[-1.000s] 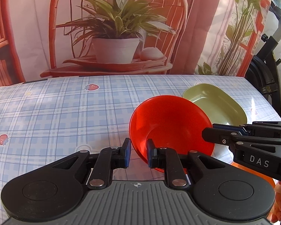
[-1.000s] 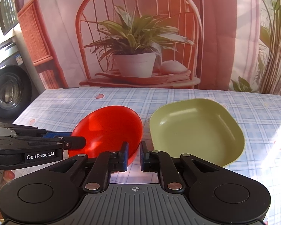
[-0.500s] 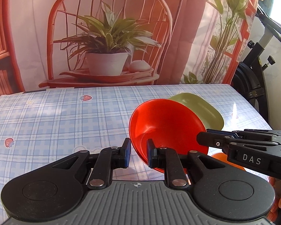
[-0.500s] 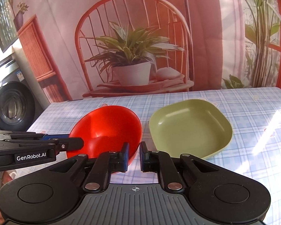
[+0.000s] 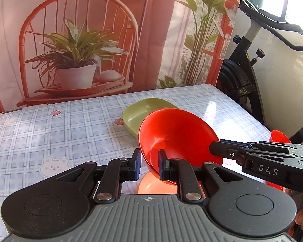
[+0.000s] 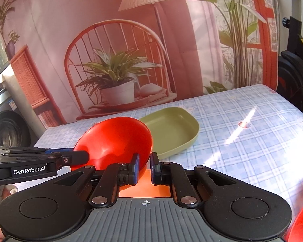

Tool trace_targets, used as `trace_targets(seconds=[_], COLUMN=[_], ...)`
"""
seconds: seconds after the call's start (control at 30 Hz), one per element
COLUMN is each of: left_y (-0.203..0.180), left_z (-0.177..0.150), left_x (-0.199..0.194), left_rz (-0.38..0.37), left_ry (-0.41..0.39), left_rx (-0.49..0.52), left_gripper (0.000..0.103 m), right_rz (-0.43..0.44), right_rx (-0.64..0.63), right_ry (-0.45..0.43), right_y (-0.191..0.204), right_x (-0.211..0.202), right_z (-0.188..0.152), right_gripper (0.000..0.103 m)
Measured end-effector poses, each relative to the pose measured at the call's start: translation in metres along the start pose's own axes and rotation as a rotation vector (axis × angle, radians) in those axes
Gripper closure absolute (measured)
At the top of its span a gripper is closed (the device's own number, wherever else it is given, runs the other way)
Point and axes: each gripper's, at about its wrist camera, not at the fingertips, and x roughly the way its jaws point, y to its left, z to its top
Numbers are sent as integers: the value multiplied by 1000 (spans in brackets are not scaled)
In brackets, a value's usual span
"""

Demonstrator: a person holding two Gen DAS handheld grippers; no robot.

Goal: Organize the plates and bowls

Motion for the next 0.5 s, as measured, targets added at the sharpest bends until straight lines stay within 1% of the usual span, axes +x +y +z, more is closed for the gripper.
trace_targets(seconds=[0.13, 0.27, 0.43, 0.5], left_y=[-32, -68, -114, -133], left_z=[0, -2, -6, -9], left_x=[2, 5, 15, 21], left_rz=[-33, -82, -164, -209], left_ry=[8, 20, 48, 65], left_rx=[37, 77, 131, 152], left_gripper=[84, 84, 84, 84], right_rz=[-32, -76, -146, -179], right_rx=[18, 46, 96, 104], right_ry=[-29, -57, -72, -70], right_y=[-23, -52, -91, -107], right_x=[-27, -62, -102, -119], right_z=[-9, -20, -36, -43], right_gripper=[92, 92, 92, 92])
